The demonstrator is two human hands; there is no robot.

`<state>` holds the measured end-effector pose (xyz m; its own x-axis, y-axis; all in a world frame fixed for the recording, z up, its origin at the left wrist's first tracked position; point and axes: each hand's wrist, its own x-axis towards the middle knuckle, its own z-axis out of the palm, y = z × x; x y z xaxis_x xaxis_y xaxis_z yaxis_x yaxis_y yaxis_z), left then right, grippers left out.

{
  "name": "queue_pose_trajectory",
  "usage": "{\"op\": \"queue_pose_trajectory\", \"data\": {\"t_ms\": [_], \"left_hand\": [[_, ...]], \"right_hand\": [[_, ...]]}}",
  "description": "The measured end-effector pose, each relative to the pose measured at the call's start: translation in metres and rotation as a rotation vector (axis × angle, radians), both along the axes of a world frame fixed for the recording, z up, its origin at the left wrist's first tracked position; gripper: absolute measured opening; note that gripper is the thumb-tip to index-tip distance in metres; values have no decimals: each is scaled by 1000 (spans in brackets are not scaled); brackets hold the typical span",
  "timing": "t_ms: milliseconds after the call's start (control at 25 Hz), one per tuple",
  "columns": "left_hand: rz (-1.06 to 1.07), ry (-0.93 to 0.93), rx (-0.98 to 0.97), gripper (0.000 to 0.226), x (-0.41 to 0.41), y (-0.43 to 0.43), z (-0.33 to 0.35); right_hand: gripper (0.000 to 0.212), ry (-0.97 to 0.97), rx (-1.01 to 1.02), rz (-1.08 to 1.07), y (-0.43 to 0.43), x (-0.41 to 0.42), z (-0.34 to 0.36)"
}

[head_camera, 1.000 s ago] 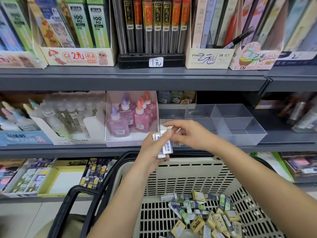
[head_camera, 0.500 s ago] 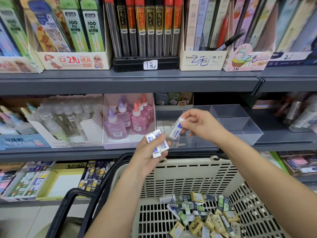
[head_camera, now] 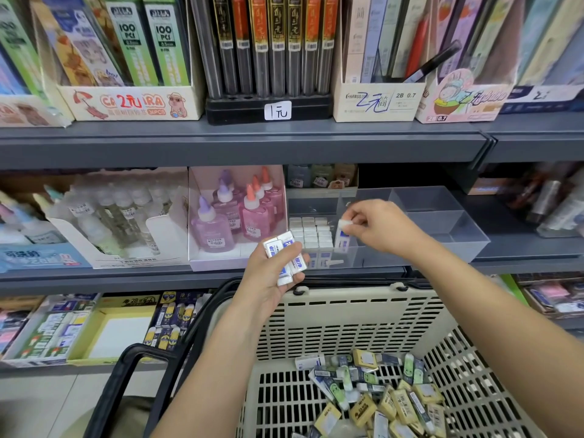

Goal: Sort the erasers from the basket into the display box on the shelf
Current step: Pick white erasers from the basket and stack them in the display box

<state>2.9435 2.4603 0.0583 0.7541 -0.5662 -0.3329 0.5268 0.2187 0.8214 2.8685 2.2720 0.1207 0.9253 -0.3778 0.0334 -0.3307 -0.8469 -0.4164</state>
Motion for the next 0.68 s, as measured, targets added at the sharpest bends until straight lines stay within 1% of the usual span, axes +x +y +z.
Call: {"op": "queue_pose_trajectory", "data": {"t_ms": [80, 200, 280, 400, 520, 600, 680], "left_hand": [[6, 2, 2, 22, 2, 1, 1], [-1, 3, 4, 20, 1, 2, 1], [-7, 10, 2, 20, 1, 2, 1], [-8, 8, -1, 20, 2, 3, 1], [-6, 9, -5, 20, 4, 2, 1], [-9, 10, -3, 20, 5, 2, 1], [-10, 10, -1, 20, 5, 3, 1]], "right_hand": [[4, -77, -16, -54, -7, 7, 8], [14, -155, -16, -101, -7, 23, 9], [15, -127, -1, -79, 0, 33, 2], [7, -68, 40, -30, 6, 40, -5], [7, 0, 36, -8, 6, 44, -11], [21, 69, -20, 20, 11, 43, -18], [30, 71, -52, 24, 15, 42, -23]]}}
